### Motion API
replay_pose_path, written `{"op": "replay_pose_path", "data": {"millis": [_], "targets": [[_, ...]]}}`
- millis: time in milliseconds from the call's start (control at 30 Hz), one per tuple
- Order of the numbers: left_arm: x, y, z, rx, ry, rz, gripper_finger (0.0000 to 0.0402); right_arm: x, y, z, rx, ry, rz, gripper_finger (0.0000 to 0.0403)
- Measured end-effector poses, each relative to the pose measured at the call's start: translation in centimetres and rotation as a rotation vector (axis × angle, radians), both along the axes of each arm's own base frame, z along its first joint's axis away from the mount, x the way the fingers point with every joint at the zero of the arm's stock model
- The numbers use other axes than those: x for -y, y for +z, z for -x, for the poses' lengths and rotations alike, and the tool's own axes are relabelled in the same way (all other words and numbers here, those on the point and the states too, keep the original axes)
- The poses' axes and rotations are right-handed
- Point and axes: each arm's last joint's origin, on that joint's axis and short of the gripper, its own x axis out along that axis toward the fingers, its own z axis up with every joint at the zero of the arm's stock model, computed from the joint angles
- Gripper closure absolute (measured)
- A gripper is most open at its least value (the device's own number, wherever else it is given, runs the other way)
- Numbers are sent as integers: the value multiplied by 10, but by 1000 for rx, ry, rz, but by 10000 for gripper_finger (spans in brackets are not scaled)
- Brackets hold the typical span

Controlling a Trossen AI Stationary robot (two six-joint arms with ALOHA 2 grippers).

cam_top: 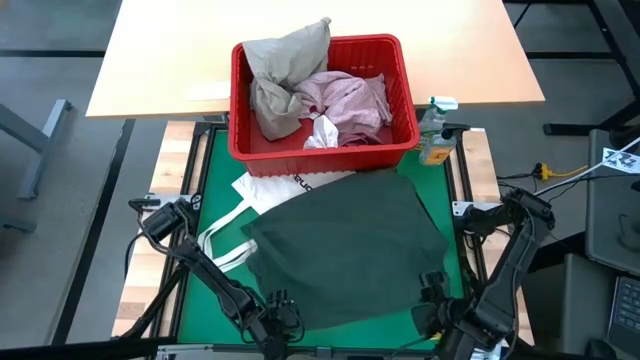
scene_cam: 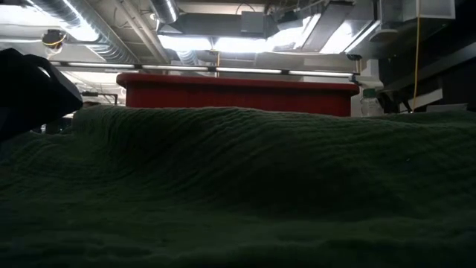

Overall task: Fold laundry
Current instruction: Fold the green shirt

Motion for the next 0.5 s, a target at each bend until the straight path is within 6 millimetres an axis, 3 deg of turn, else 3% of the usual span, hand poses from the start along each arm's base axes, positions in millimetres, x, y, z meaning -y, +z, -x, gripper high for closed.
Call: {"op": "replay_pose_path", "data": {"millis": [167,500], "targets": [[0,-4,1,-5,5,-29,204,-2,-20,13,-25,-99,20,230],[-2,-6,1,6,0,-62,204,1,-79,19,-121,-107,-24,230]]}}
